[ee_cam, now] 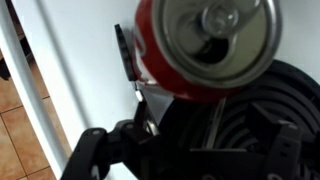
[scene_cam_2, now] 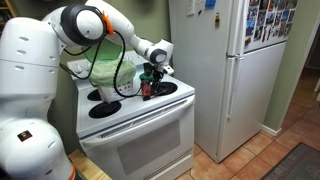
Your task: Use the kitchen thong to lift the coke can and put it in the bin
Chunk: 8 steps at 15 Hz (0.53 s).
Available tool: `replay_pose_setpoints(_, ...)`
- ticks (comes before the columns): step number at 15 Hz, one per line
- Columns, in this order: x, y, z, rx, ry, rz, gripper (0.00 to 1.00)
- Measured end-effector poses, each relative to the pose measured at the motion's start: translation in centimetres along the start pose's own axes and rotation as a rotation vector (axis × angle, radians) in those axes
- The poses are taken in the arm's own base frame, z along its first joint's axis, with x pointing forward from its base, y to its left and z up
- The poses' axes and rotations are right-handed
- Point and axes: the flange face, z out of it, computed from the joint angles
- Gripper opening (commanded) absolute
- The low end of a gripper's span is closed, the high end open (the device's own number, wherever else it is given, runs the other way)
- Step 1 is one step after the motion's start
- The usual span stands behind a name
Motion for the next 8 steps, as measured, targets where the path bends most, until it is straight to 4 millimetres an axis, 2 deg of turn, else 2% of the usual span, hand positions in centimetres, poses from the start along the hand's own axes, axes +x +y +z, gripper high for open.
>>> replay_pose_setpoints(3, 0.42, 0.44, 1.01, -0.022, -0.039, -0.008, 1.0)
replay_pose_setpoints(8, 0.81, 0.79, 1.33, -0.037, -0.066, -0.003, 1.0)
